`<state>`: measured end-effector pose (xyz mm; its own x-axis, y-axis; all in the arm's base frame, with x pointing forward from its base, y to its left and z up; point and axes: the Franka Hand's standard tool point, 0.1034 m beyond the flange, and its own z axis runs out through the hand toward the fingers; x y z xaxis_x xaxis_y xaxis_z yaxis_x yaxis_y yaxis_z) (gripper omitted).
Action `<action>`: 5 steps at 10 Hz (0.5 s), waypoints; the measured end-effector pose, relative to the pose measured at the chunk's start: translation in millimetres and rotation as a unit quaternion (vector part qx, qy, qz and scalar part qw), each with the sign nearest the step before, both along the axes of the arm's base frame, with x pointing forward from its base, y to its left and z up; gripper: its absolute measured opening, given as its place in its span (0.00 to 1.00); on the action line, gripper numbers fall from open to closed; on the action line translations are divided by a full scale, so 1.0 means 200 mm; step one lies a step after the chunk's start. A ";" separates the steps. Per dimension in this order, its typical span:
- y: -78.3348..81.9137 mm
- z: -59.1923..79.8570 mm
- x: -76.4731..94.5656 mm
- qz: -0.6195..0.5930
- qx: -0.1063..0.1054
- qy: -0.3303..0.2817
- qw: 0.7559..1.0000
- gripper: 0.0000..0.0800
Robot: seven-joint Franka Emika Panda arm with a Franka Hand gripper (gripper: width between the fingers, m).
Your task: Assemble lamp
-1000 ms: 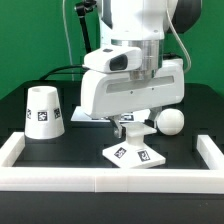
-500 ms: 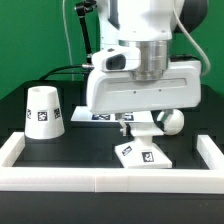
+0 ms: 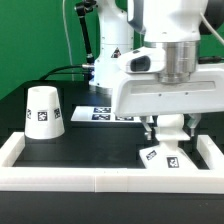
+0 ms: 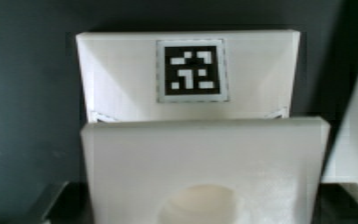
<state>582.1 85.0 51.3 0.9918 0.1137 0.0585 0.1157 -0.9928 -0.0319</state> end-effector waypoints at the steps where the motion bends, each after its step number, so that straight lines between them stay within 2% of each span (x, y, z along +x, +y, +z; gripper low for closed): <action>1: 0.04 0.00 0.03 -0.007 0.002 -0.002 1.000 0.67; 2: 0.07 0.00 0.05 -0.016 0.006 -0.003 1.000 0.67; 5: 0.07 0.00 0.08 -0.020 0.006 -0.006 1.000 0.67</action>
Offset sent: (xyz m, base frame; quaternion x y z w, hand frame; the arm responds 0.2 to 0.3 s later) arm 0.0120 0.0051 -0.0074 -0.0133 0.0034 0.0056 0.9999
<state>597.3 98.7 51.2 0.9946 0.0740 0.0726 0.0773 -0.9961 -0.0435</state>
